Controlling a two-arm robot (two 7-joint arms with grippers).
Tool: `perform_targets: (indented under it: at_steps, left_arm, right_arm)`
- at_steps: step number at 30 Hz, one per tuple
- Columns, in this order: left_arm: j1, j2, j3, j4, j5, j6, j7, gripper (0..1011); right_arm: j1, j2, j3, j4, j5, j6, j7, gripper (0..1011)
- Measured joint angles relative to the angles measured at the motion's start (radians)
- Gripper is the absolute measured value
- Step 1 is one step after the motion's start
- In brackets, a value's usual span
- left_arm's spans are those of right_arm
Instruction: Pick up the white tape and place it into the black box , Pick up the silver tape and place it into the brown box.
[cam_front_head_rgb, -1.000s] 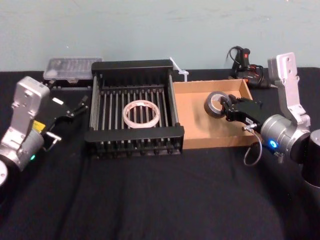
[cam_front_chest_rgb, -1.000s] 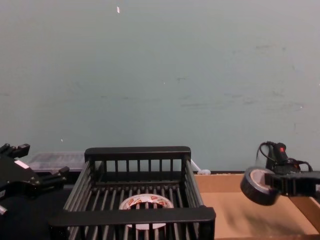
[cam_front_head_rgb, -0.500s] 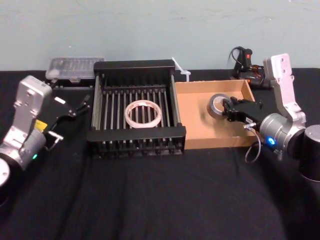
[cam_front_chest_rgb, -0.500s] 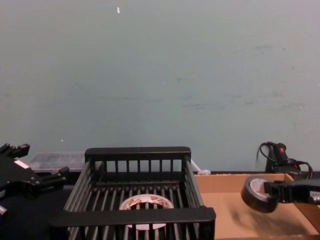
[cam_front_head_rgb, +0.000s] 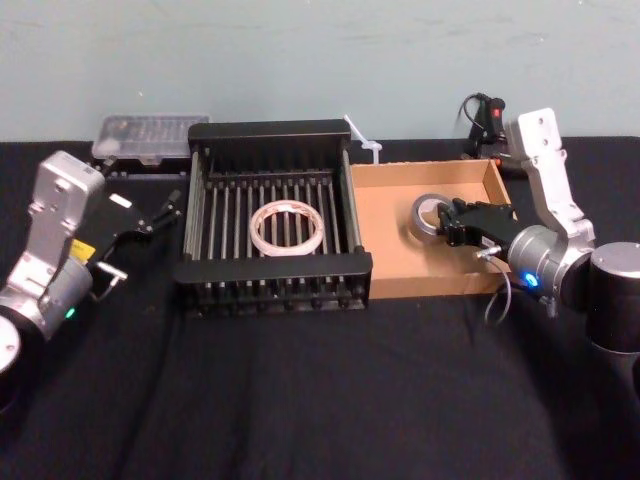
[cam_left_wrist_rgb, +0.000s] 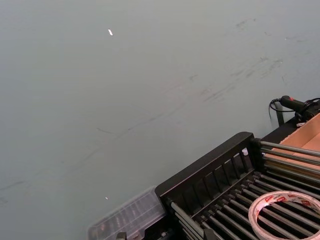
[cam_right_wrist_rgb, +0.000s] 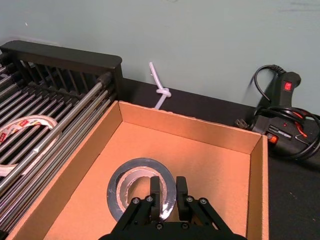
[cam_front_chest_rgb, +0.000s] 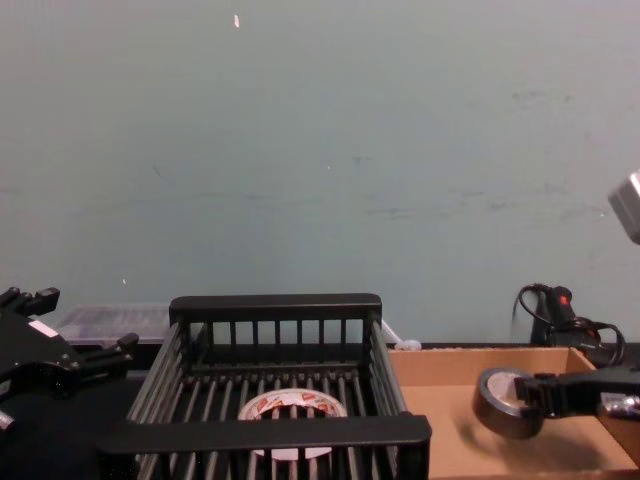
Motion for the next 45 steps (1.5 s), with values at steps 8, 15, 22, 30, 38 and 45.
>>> perform_targets:
  at_steps: [8, 15, 22, 30, 38, 45]
  left_arm:
    - [0.0, 0.0, 0.0, 0.0, 0.0, 0.0, 0.0, 1001]
    - [0.0, 0.0, 0.0, 0.0, 0.0, 0.0, 0.0, 1001]
    - [0.0, 0.0, 0.0, 0.0, 0.0, 0.0, 0.0, 1001]
    - [0.0, 0.0, 0.0, 0.0, 0.0, 0.0, 0.0, 1001]
    - [0.0, 0.0, 0.0, 0.0, 0.0, 0.0, 0.0, 1001]
    - [0.0, 0.0, 0.0, 0.0, 0.0, 0.0, 0.0, 1001]
  right_arm:
    - [0.006, -0.004, -0.003, 0.008, -0.009, 0.002, 0.006, 201]
    - [0.005, -0.003, -0.002, 0.006, -0.008, 0.002, 0.004, 201]
    - [0.004, -0.002, -0.001, 0.004, -0.006, 0.002, 0.003, 326]
    - [0.003, -0.001, -0.001, 0.004, -0.005, 0.001, 0.002, 562]
    - [0.003, -0.001, -0.001, 0.003, -0.005, 0.001, 0.001, 824]
    - [-0.018, -0.002, 0.008, -0.031, -0.006, 0.0, 0.01, 1002]
